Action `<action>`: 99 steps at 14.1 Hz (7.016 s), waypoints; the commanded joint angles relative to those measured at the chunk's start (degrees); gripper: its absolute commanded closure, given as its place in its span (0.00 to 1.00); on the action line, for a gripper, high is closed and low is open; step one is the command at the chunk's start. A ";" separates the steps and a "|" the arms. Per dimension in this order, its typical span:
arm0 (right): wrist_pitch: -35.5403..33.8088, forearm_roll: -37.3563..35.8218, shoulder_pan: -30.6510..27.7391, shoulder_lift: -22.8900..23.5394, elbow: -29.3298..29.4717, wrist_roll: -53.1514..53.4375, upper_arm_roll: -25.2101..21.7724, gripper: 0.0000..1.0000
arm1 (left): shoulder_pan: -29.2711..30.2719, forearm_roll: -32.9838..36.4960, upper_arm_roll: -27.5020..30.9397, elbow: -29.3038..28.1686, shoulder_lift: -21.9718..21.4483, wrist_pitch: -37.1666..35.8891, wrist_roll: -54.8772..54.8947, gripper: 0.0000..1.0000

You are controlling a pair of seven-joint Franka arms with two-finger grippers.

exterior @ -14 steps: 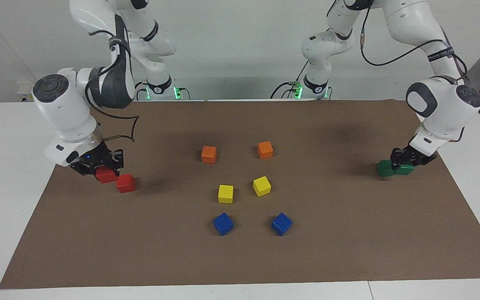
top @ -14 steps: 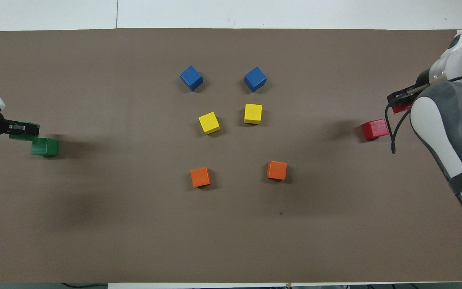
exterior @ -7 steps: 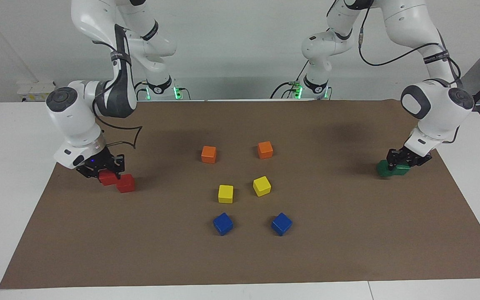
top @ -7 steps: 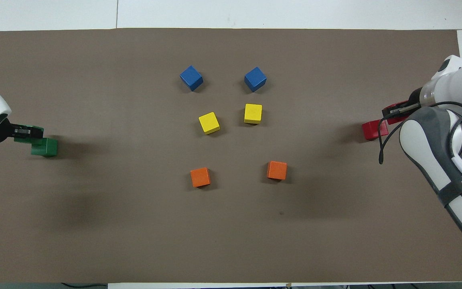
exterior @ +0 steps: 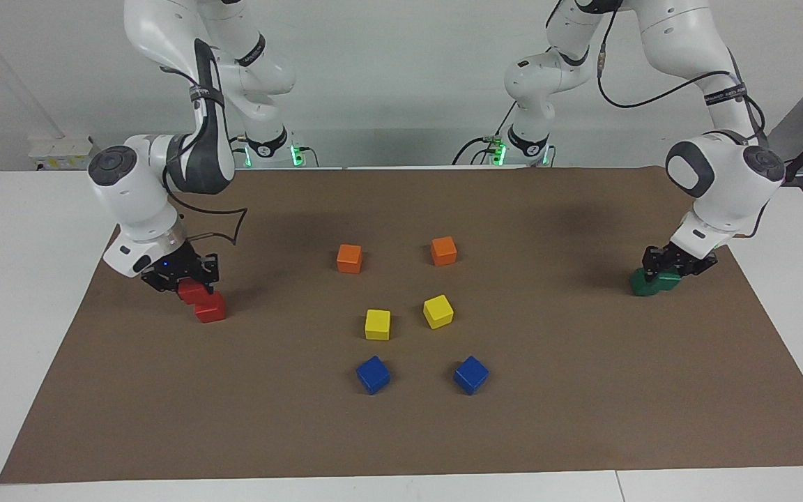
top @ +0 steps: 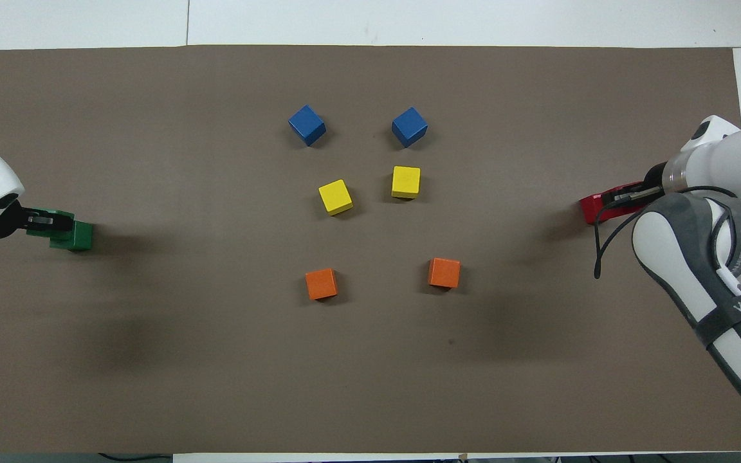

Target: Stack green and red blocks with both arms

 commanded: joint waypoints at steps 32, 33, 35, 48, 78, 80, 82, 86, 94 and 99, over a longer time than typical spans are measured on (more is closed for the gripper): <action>12.29 0.78 -0.32 0.91 -6.01 2.42 0.50 1.00 | -4.27 0.44 -1.23 15.08 -13.98 -28.62 -19.95 0.00; 12.38 0.78 -0.32 0.91 -6.18 2.42 0.42 1.00 | -4.54 0.44 -1.41 14.99 -14.68 -29.23 -20.22 0.00; 12.47 0.78 -0.32 0.91 -6.18 2.42 0.42 1.00 | -4.54 0.44 -1.50 14.81 -15.48 -29.42 -20.05 0.00; 11.16 0.78 -0.32 1.00 -5.48 3.03 0.42 0.00 | -8.41 0.26 -1.50 15.42 -15.65 -30.55 -20.22 0.00; -40.17 0.78 4.94 -14.82 23.00 11.21 0.51 0.00 | -12.80 -0.27 0.35 23.51 -13.10 -43.30 -22.42 0.00; -40.70 0.78 6.10 -14.82 23.08 13.13 -0.64 0.00 | -12.80 -0.27 0.35 23.51 -13.02 -43.30 -22.42 0.00; -41.75 0.87 6.88 -15.00 23.17 15.94 -0.99 0.00 | -12.80 -0.27 0.35 23.51 -13.02 -43.30 -22.51 0.00; -41.41 0.17 5.32 -14.39 23.08 15.78 -1.44 0.00 | -12.80 -0.27 0.35 23.51 -13.10 -43.30 -22.42 0.00; -42.02 -0.62 0.48 -11.84 25.54 12.79 1.47 0.00 | -12.72 -0.27 0.35 23.51 -13.02 -43.30 -22.42 0.00; -41.93 -0.80 -1.46 -11.57 25.63 12.52 3.14 0.00 | -12.72 -0.27 0.35 23.51 -13.02 -43.30 -22.42 0.00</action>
